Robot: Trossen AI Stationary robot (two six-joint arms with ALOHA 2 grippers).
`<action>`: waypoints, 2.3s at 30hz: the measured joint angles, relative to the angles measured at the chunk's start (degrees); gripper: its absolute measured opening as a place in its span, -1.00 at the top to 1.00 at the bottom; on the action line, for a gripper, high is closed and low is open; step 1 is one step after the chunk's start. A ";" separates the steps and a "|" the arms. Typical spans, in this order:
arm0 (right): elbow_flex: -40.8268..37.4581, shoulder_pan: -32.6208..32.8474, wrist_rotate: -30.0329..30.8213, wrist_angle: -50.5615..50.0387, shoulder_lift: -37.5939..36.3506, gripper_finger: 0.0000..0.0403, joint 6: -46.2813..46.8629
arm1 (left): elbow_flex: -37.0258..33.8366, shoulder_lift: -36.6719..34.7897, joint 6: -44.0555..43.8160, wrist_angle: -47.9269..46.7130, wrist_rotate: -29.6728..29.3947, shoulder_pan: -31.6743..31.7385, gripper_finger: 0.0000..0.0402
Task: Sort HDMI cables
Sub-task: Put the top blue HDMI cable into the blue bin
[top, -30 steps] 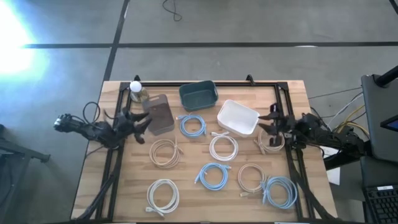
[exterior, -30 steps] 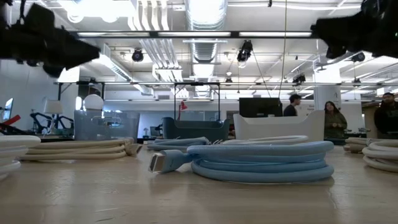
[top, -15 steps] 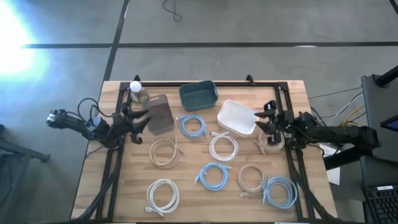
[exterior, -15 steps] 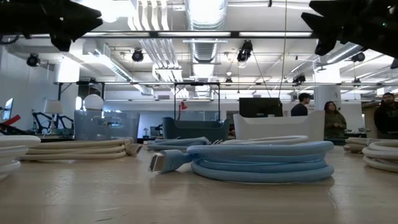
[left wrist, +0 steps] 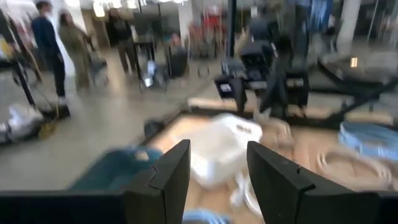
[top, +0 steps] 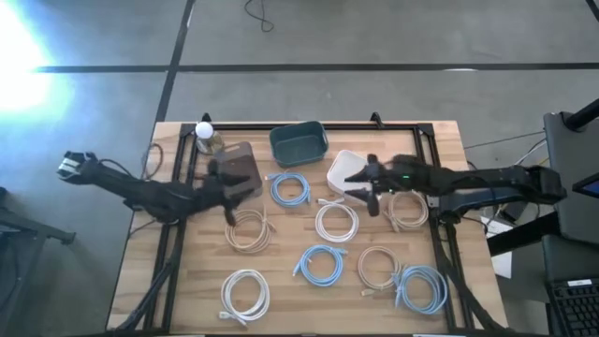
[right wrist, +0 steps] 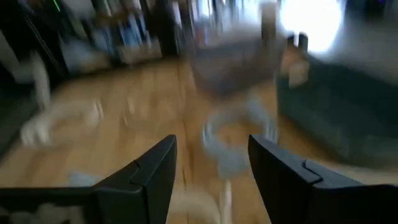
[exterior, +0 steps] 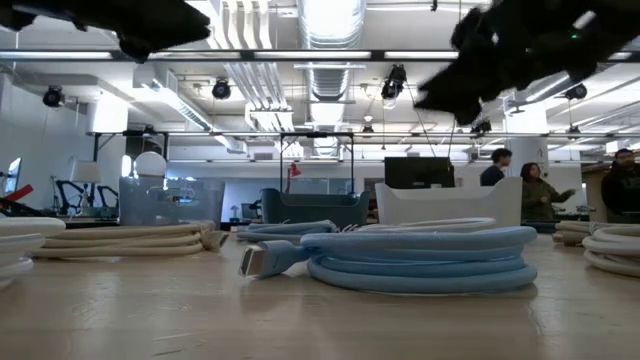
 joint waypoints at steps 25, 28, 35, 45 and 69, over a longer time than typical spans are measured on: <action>33.41 4.17 0.02 -4.52 48.24 0.12 -13.97 | 17.61 18.00 -5.22 -20.63 -2.43 1.08 0.19; 38.38 4.24 1.27 -8.91 52.34 0.11 -15.24 | 17.50 15.02 -9.84 -28.15 -2.90 1.08 0.19; 48.04 4.17 8.11 -20.81 60.09 0.15 -15.17 | 12.02 11.71 -17.93 -28.93 -2.79 1.06 0.19; 54.13 4.24 7.93 -26.10 64.66 0.38 -17.90 | 9.65 11.54 -19.51 -27.99 -4.63 1.11 0.19; 55.32 8.93 41.13 -33.97 48.50 0.84 -9.57 | 9.63 11.54 -19.56 -25.78 -4.82 1.11 0.19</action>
